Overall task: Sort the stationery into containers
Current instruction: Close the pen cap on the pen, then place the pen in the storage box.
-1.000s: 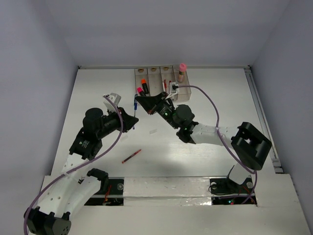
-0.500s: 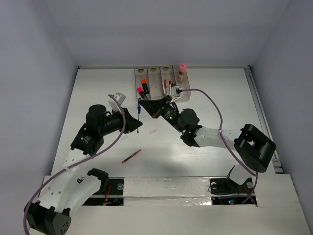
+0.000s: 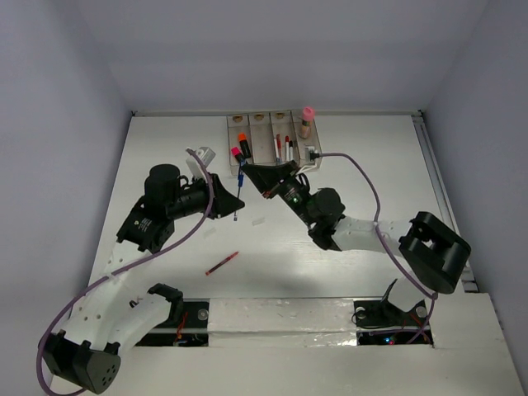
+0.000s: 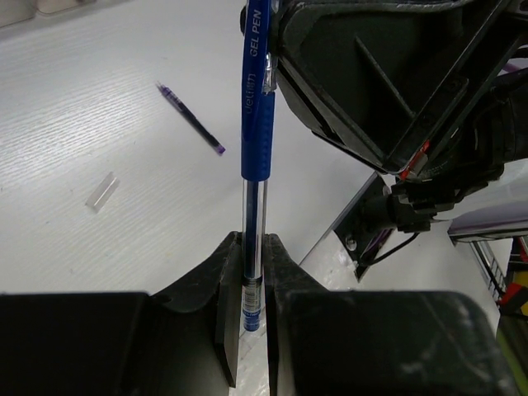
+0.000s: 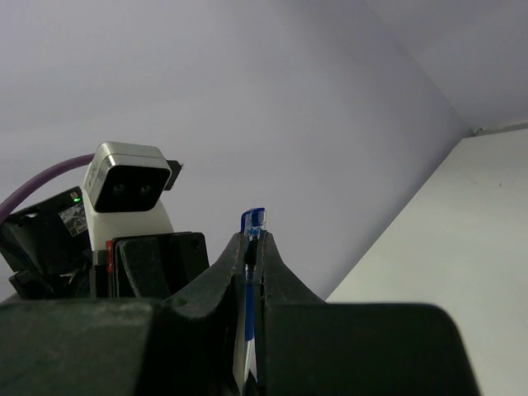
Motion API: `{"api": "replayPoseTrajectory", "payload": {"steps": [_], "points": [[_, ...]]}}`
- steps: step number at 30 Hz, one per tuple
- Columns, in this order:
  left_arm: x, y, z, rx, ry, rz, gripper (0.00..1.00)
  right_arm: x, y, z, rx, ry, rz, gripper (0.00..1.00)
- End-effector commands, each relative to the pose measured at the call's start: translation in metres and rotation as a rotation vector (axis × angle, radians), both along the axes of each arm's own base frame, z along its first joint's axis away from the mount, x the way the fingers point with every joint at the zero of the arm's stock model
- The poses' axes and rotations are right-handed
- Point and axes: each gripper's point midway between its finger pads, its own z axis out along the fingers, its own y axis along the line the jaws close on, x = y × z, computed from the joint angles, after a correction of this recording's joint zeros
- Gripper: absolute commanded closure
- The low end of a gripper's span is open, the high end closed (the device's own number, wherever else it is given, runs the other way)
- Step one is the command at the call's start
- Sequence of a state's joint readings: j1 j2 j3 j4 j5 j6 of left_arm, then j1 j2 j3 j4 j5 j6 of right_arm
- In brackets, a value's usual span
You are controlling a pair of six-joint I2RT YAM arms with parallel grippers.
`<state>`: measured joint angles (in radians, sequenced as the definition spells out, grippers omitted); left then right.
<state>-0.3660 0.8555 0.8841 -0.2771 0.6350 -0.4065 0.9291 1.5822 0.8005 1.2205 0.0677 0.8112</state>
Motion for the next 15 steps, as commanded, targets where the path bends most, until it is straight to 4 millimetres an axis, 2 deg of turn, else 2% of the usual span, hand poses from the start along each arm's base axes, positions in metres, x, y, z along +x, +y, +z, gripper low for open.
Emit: {"api": "replayPoseTrajectory", "payload": {"steps": [1,4,6,7,8,9,10,11,12,15], "points": [[0.038,0.008,0.138,-0.212,-0.478,0.133,1.0,-0.068,0.039,-0.08,-0.292,0.056,0.28,1.0],[0.037,0.004,0.097,-0.173,-0.381,0.102,1.0,-0.037,0.031,-0.05,-0.306,0.052,0.16,1.0],[0.031,0.002,0.061,-0.125,-0.301,0.069,0.82,-0.008,0.019,-0.033,-0.292,0.047,0.069,1.0],[0.029,0.002,0.048,-0.107,-0.274,0.06,0.77,0.007,0.018,-0.018,-0.276,0.031,0.034,1.0],[0.026,0.003,0.034,-0.079,-0.242,0.053,0.66,0.02,0.014,-0.01,-0.267,0.034,-0.001,1.0],[0.024,0.004,0.022,-0.065,-0.224,0.051,0.61,0.031,0.012,-0.004,-0.26,0.033,-0.022,1.0],[0.021,0.005,0.012,-0.048,-0.204,0.045,0.56,0.052,0.007,-0.008,-0.269,0.04,-0.06,1.0],[0.016,0.007,0.005,-0.029,-0.194,0.037,0.47,0.07,0.003,0.011,-0.24,0.029,-0.114,1.0],[0.014,0.008,-0.001,-0.017,-0.188,0.034,0.44,0.083,0.0,0.013,-0.243,0.035,-0.139,1.0],[0.008,0.013,-0.006,0.024,-0.204,0.027,0.31,0.135,-0.024,0.018,-0.248,0.044,-0.282,1.0]]}}
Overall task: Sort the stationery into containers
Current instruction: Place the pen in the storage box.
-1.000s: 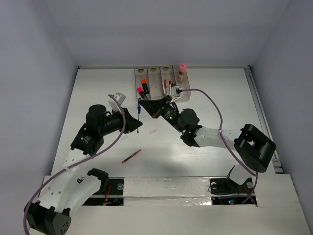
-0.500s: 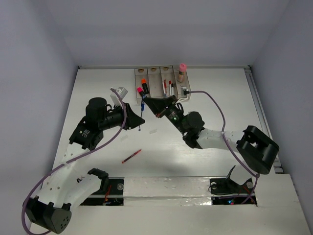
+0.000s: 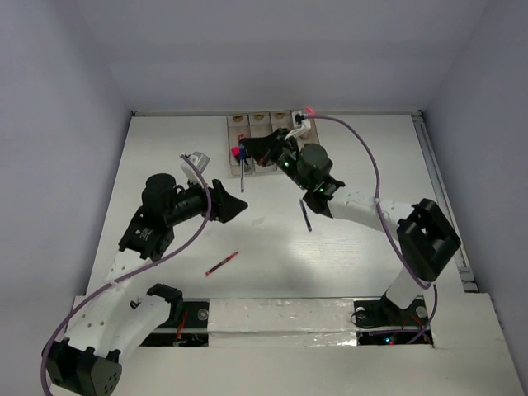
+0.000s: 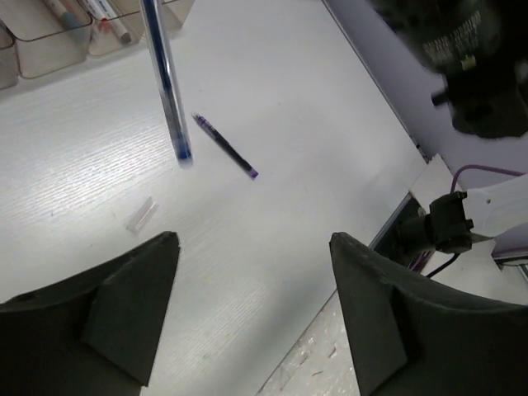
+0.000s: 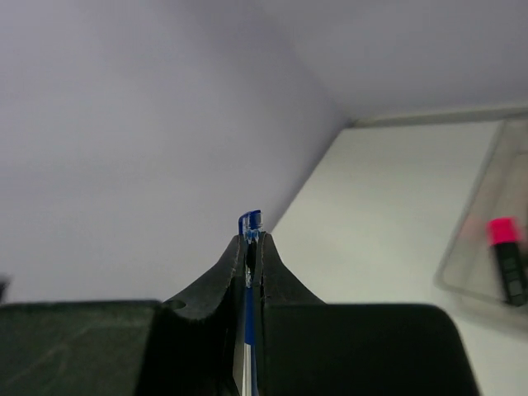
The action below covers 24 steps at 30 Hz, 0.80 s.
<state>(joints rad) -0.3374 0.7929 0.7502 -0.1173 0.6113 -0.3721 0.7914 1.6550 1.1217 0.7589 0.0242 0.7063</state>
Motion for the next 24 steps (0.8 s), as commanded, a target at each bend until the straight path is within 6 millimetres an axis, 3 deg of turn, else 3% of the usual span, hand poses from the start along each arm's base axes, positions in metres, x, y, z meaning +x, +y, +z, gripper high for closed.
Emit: {"api": "replayPoseTrajectory", "payload": {"steps": [1,2,3,6,12,13,14,19,20,21,23,24], "points": [[-0.004,0.005,0.008,0.04,-0.097,-0.014,0.28,0.061,-0.033,0.01,-0.052,-0.01,-0.182,1.0],[-0.006,0.007,0.008,0.046,-0.103,-0.015,0.22,0.083,-0.046,-0.002,-0.082,0.011,-0.214,1.0],[-0.007,0.008,0.01,0.046,-0.116,-0.012,0.18,0.094,-0.051,0.005,-0.087,-0.001,-0.24,1.0],[-0.008,0.008,0.013,0.039,-0.153,-0.004,0.09,0.131,-0.073,-0.027,-0.243,0.047,-0.327,1.0],[0.006,0.023,0.009,0.08,-0.185,0.108,0.07,0.158,-0.092,-0.034,-0.403,0.006,-0.406,1.0],[0.007,0.024,0.01,0.079,-0.19,0.119,0.07,0.167,-0.089,-0.055,-0.473,0.024,-0.404,1.0],[0.009,0.027,0.012,0.082,-0.2,0.142,0.07,0.175,-0.085,-0.042,-0.476,-0.005,-0.409,1.0],[0.009,0.038,0.014,0.098,-0.218,0.202,0.07,0.199,-0.073,-0.064,-0.571,-0.001,-0.4,1.0],[0.01,0.04,0.015,0.099,-0.221,0.211,0.07,0.205,-0.069,-0.078,-0.589,0.013,-0.395,1.0],[0.01,0.04,0.015,0.101,-0.224,0.217,0.07,0.212,-0.066,-0.066,-0.576,-0.004,-0.4,1.0],[0.012,0.042,0.015,0.106,-0.222,0.227,0.07,0.22,-0.057,-0.09,-0.616,0.03,-0.37,1.0],[0.012,0.042,0.013,0.109,-0.217,0.228,0.07,0.225,-0.053,-0.081,-0.602,0.016,-0.373,1.0]]}}
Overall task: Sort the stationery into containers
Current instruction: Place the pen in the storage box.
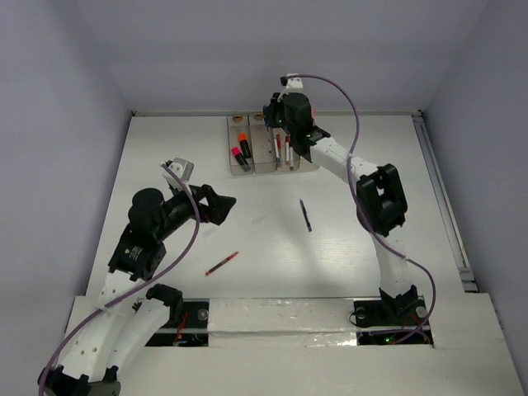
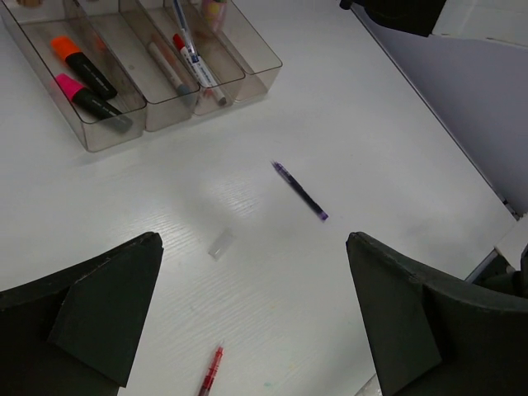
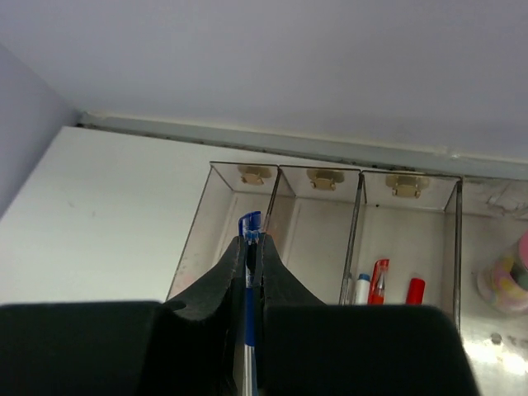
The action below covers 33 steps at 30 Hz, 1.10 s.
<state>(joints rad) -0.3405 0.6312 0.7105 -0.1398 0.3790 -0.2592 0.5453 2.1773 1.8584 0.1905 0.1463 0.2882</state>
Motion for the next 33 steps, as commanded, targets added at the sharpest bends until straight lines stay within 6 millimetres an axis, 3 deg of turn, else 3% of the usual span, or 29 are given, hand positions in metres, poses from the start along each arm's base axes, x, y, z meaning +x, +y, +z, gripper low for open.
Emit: {"api": "replayPoseTrajectory", "payload": {"steps": [1,7,9,10,12,27,30,33], "points": [[0.005,0.004,0.001,0.015,-0.023,0.03,0.07,0.012,0.011,0.003,-0.048,-0.007,0.014,1.0],[0.012,0.005,-0.005,0.028,0.0,0.05,0.07,0.022,0.02,-0.019,-0.025,0.011,0.019,1.0],[0.015,0.006,-0.007,0.032,0.004,0.059,0.07,0.027,0.024,-0.015,-0.01,0.0,0.021,1.0],[0.016,0.006,-0.008,0.032,0.009,0.06,0.07,0.029,0.026,-0.026,-0.019,0.017,0.022,1.0],[0.019,0.005,-0.012,0.04,0.022,0.064,0.07,0.033,0.029,-0.021,-0.007,0.005,0.028,1.0],[0.032,0.014,-0.024,0.065,0.052,0.12,0.07,0.043,0.04,-0.045,-0.001,0.016,0.048,0.99],[0.034,0.015,-0.027,0.071,0.061,0.13,0.07,0.043,0.044,-0.046,0.001,0.024,0.066,0.96],[0.037,0.017,-0.029,0.079,0.068,0.142,0.07,0.042,0.045,-0.052,0.0,0.04,0.068,0.76]]}}
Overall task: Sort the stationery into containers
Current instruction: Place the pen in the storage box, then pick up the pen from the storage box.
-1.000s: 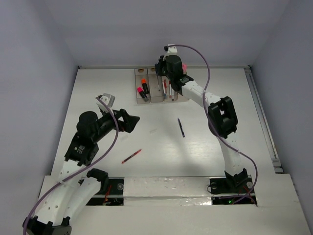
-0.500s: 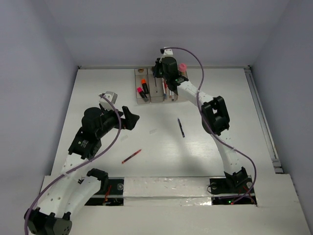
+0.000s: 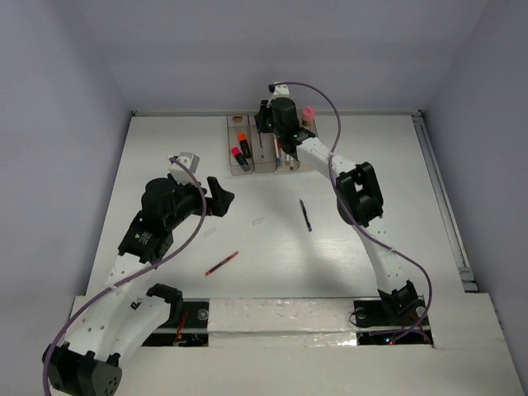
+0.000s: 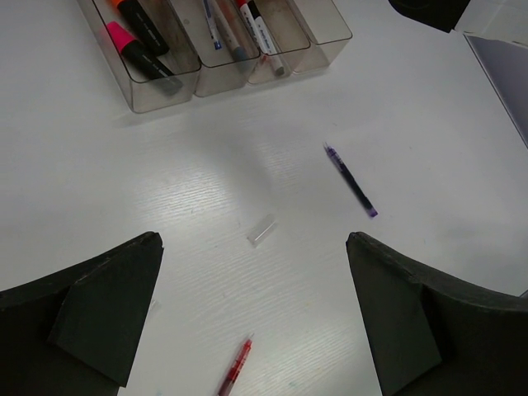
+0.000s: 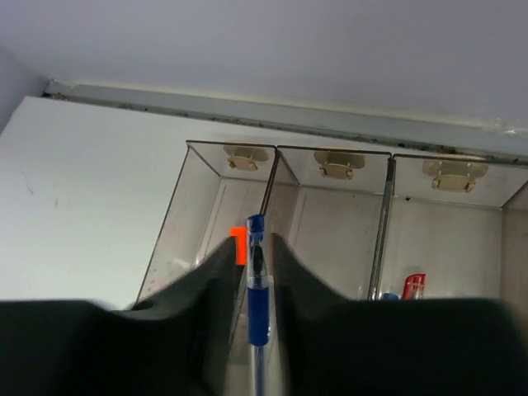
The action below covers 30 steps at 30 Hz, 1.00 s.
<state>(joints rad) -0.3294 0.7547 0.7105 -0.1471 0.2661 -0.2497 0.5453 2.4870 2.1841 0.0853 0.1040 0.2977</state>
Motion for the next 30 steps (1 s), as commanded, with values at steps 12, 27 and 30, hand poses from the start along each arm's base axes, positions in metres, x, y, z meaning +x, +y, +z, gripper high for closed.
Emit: {"api": "replayPoseTrajectory", "payload": {"steps": [12,27,30], "points": [[0.013,0.007,0.0,0.021,-0.02,0.038,0.07,-0.012,-0.029,0.042,-0.12,0.017,-0.061,0.82],[0.011,0.004,0.0,0.013,-0.017,0.023,0.07,-0.015,-0.077,-0.011,-0.184,0.191,-0.159,0.92],[0.011,0.004,0.0,0.014,-0.017,0.024,0.07,-0.012,-0.083,-0.023,-0.192,0.216,-0.17,0.89]]}}
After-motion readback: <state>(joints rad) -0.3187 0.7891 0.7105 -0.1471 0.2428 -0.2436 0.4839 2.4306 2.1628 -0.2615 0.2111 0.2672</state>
